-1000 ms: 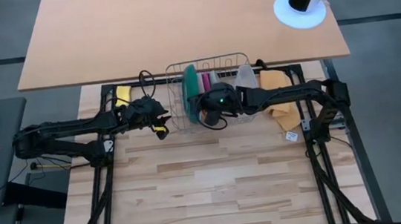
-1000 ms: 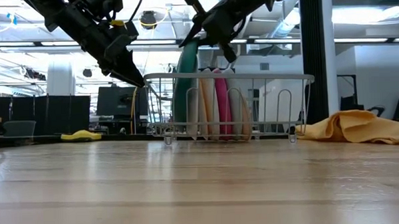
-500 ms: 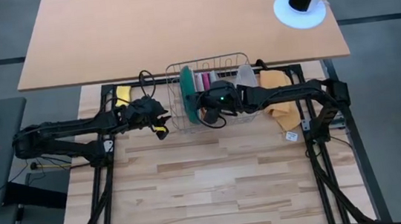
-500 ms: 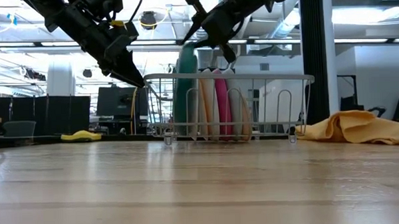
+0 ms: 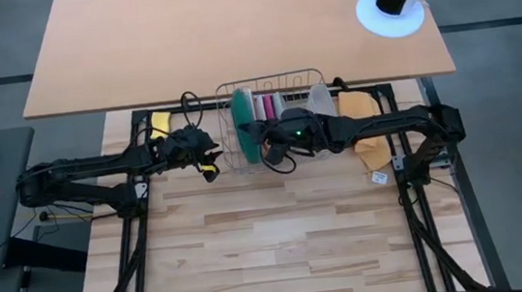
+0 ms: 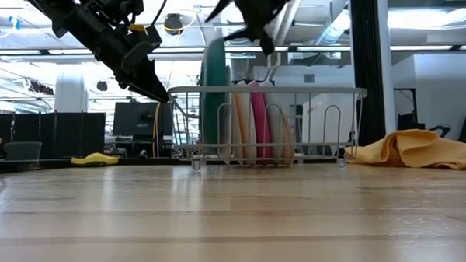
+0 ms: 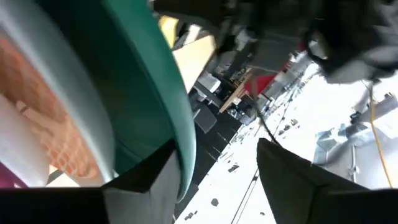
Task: Sort dishes
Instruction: Put the green plate into the dish rack, then adjust the dish rack
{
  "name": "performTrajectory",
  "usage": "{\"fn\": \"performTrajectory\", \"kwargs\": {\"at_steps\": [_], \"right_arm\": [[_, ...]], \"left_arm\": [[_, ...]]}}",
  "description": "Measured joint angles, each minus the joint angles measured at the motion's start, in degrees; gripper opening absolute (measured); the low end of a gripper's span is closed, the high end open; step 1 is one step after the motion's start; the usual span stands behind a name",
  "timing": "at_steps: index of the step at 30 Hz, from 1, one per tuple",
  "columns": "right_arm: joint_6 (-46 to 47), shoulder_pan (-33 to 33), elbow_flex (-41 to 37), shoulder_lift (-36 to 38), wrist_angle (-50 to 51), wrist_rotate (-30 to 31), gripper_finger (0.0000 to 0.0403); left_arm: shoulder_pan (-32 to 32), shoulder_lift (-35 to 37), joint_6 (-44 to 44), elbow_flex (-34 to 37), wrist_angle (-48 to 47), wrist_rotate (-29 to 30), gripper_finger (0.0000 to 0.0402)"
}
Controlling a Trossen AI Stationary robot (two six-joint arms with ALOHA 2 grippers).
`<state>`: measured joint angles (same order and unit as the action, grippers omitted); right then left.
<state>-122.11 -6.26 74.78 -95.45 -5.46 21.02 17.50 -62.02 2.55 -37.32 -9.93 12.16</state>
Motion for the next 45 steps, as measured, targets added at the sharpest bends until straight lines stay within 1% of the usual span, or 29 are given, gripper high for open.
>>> {"fn": "performTrajectory", "kwargs": {"at_steps": [3, 5, 7, 12, 16, 20, 22, 24, 26, 30, 32, 34, 36, 38, 39, 42, 44, 45], "right_arm": [[1.7, 1.29, 0.01, 1.57, 0.14, 1.38, 0.0218], [2.22, 1.9, 0.04, 2.28, 0.08, 3.08, 0.0223], [3.58, 2.08, 0.04, 2.57, 0.17, 3.56, 0.0225], [6.53, 0.53, 0.04, 2.59, 2.83, 4.05, 0.0226], [6.68, 0.04, 0.04, 2.59, 3.34, 7.18, 0.0226], [8.07, 1.9, 0.02, 4.39, 3.82, 8.93, 0.0226], [11.39, 3.55, 0.02, 5.83, 3.44, 11.34, 0.0226], [18.23, 5.62, 0.04, 7.06, 2.49, 15.57, 0.0226], [27.0, 7.74, 0.04, 8.32, 2.69, 21.21, 0.0226], [45.87, 11.34, 0.04, 11.33, 5.13, 35.59, 0.0222], [54.58, 12.79, 0.04, 13.87, 12.55, 42.19, 0.0217], [64.68, 14.2, 0.04, 16.78, 22.96, 45.61, 0.021], [78.35, 15.76, 0.04, 19.97, 33.62, 45.69, 0.0201], [92.52, 16.82, 0.04, 22.93, 43.15, 42.87, 0.0192], [98.59, 17.34, 0.04, 24.36, 47.47, 40.97, 0.0188], [114.48, 18.36, 0.04, 27.74, 56.94, 35.65, 0.0174], [123.19, 19.09, 0.04, 29.23, 60.91, 33.12, 0.0166], [125.92, 19.55, -0.04, 29.84, 61.87, 32.48, 0.0162]], "left_arm": [[0.0, 0.0, 0.02, 0.0, 0.0, 0.0, 0.0114], [0.0, 0.0, 0.05, 0.0, -0.02, 0.0, 0.0114], [0.0, 0.0, 0.09, 0.0, 0.04, 0.0, 0.0114], [-0.13, 0.0, 0.38, -0.42, -0.25, 0.0, 0.0114], [-0.46, 0.04, 0.31, -0.44, -0.36, 0.09, 0.0114], [-0.46, 0.07, -0.46, -0.47, -0.38, 0.09, 0.0114], [-0.46, 0.07, -1.05, -0.48, -0.34, 0.09, 0.0114], [-0.46, 0.1, -1.46, -0.48, -0.16, 0.08, 0.0114], [-0.46, 0.66, -1.8, -0.61, -0.37, 0.07, 0.0114], [-0.6, 2.76, -1.98, -3.39, -3.88, -0.1, 0.0114], [-1.09, 4.07, -1.13, -4.35, -4.46, -0.07, 0.0114], [-2.2, 5.42, -0.57, -4.79, -2.44, -0.5, 0.0114], [-3.95, 5.79, -1.36, -4.94, 1.11, -4.34, 0.0114], [-6.35, 4.92, -3.18, -4.96, 4.79, -8.59, 0.0114], [-7.81, 3.98, -4.03, -4.96, 6.99, -9.69, 0.0114], [-11.8, 0.45, -6.79, -5.0, 11.85, -10.45, 0.0114], [-13.66, -2.56, -7.68, -5.93, 12.03, -10.46, 0.0118], [-14.38, -4.32, -7.88, -6.58, 11.85, -10.47, 0.012]]}}
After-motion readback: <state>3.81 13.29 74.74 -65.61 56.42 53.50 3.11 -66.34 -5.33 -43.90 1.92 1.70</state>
